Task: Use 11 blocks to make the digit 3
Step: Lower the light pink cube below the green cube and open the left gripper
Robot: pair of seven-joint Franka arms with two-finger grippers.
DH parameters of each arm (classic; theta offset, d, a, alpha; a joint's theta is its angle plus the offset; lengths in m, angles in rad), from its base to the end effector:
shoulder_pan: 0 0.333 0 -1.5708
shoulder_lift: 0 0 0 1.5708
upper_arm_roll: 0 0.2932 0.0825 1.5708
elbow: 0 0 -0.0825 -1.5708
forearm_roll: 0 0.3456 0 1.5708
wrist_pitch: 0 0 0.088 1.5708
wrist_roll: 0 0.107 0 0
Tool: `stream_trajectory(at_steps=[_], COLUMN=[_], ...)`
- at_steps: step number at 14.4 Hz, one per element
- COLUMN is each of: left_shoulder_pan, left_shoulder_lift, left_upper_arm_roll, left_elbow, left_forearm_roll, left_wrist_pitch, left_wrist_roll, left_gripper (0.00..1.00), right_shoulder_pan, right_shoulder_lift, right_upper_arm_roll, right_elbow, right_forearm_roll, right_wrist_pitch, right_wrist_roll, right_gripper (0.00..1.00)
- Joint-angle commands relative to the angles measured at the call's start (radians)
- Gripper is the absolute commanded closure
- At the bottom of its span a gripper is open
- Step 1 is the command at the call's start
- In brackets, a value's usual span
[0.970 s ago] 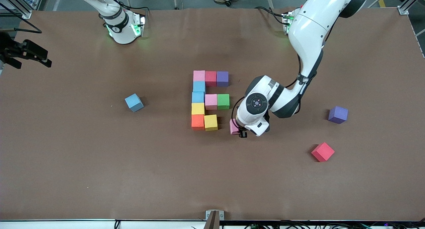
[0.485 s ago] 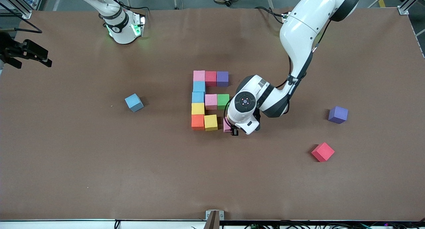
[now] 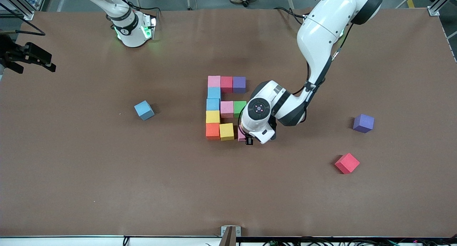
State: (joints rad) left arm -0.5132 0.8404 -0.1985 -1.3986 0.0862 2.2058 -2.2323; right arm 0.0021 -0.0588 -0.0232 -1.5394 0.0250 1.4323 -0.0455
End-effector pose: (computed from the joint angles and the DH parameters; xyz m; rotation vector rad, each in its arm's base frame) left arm 0.5352 -0.4222 0.2156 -2.2557 -2.1701 0.1260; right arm 0.4846 -0.0077 0.6327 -3.1126 -0.0425 0.0738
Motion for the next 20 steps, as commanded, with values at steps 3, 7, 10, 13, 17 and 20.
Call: stream_trajectory(at_steps=[3,7,10,13,17,20], left_shoulder_pan=[-0.028,-0.044,-0.093,-0.114,-0.114,-0.114], left_shoulder_lift=[0.028,0.035,0.037,0.043,0.045,0.051], left_upper_arm_roll=[0.025,0.027,0.08,0.099,0.099,0.099], left_elbow=[0.046,0.044,0.044,0.046,0.055,0.07], left_forearm_roll=[-0.002,0.001,0.001,0.0,0.0,-0.002], left_wrist_pitch=[-0.018,-0.021,-0.021,-0.021,-0.021,-0.018], left_wrist_roll=[-0.036,-0.035,-0.032,-0.03,-0.029,-0.027], left_gripper=[0.57,0.57,0.57,0.57,0.57,0.57], right_shoulder_pan=[-0.01,-0.01,-0.01,-0.01,-0.008,-0.008], right_shoulder_lift=[-0.015,-0.015,-0.015,-0.015,-0.015,-0.015], right_upper_arm_roll=[0.008,0.009,0.009,0.009,0.009,0.009], right_elbow=[-0.018,-0.018,-0.018,-0.018,-0.018,-0.018], right_forearm_roll=[-0.007,-0.007,-0.007,-0.007,-0.007,-0.007], right_wrist_pitch=[0.0,0.0,0.0,-0.001,-0.004,-0.006], right_wrist_roll=[0.004,0.004,0.003,0.004,0.003,0.003], right_gripper=[0.0,0.0,0.0,0.0,0.0,0.0])
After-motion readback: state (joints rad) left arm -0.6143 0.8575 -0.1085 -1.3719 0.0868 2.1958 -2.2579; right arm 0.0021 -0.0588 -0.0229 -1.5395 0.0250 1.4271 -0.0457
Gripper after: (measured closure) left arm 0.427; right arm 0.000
